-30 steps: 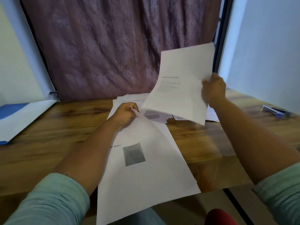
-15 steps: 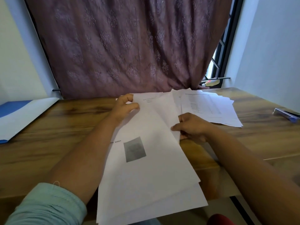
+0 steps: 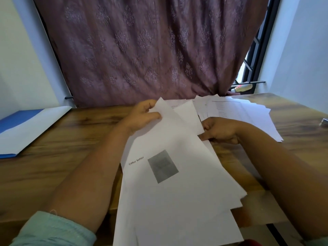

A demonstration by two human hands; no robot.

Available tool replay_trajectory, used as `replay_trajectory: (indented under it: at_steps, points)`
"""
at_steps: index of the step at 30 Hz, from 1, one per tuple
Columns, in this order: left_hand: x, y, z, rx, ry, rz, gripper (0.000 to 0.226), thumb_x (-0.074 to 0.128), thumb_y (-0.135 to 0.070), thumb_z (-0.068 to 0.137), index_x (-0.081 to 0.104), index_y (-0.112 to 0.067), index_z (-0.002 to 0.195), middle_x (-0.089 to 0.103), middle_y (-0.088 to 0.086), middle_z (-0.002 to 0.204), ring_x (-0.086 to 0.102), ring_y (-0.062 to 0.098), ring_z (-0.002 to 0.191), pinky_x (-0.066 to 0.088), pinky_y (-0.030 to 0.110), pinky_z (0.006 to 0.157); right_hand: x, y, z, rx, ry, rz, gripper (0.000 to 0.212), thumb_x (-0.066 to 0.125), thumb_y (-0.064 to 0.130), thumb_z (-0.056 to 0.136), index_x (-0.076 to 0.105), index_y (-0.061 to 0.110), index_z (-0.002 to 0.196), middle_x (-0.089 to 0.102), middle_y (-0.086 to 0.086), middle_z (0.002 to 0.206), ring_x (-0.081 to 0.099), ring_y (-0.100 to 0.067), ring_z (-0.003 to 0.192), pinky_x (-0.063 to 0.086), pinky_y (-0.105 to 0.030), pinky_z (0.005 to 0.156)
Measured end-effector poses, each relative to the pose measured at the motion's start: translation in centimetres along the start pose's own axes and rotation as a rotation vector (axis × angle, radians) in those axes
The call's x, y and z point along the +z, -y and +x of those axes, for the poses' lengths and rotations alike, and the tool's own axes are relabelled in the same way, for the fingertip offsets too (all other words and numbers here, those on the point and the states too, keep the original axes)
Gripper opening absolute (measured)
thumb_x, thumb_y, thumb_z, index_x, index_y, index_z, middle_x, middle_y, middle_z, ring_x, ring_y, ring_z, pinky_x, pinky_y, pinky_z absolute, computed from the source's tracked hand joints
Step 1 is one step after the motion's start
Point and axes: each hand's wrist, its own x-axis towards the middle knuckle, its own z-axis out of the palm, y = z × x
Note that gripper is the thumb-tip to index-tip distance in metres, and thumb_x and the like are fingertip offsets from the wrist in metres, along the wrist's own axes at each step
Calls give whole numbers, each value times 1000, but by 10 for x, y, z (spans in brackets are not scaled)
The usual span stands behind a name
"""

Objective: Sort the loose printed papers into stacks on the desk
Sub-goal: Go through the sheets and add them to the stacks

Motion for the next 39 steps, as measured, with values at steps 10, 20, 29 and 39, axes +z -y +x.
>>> replay_trajectory:
  at_steps: [10,20,29,39]
  points:
    - [3,4,-9,-60,364,84,43,78,9,74,70,-18,106,64,3,85,61,14,86,50,26,89,-18,17,28,-11,43,222,34,45,29,102,68,6,108,72,-19,96,68,-21,78,57,-23,67]
    - [9,19,-10,-121,480,208,20,73,12,78,70,-8,76,76,2,100,71,13,97,54,22,84,0,-23,56,-143,-207,-131,14,73,28,85,75,19,96,68,6,90,63,-14,80,46,-16,66]
    - [13,22,-10,-181,466,144,28,71,15,78,71,-13,73,76,9,98,72,19,97,55,25,83,12,-17,60,-141,-87,-292,36,83,39,72,66,21,99,61,6,90,57,-10,80,39,-15,66]
    - [11,19,-6,-131,265,223,30,88,-7,66,73,-25,85,61,-11,127,54,5,119,48,20,95,15,-3,42,-284,-172,-52,15,65,22,92,71,11,84,68,6,69,63,-6,60,46,-16,61]
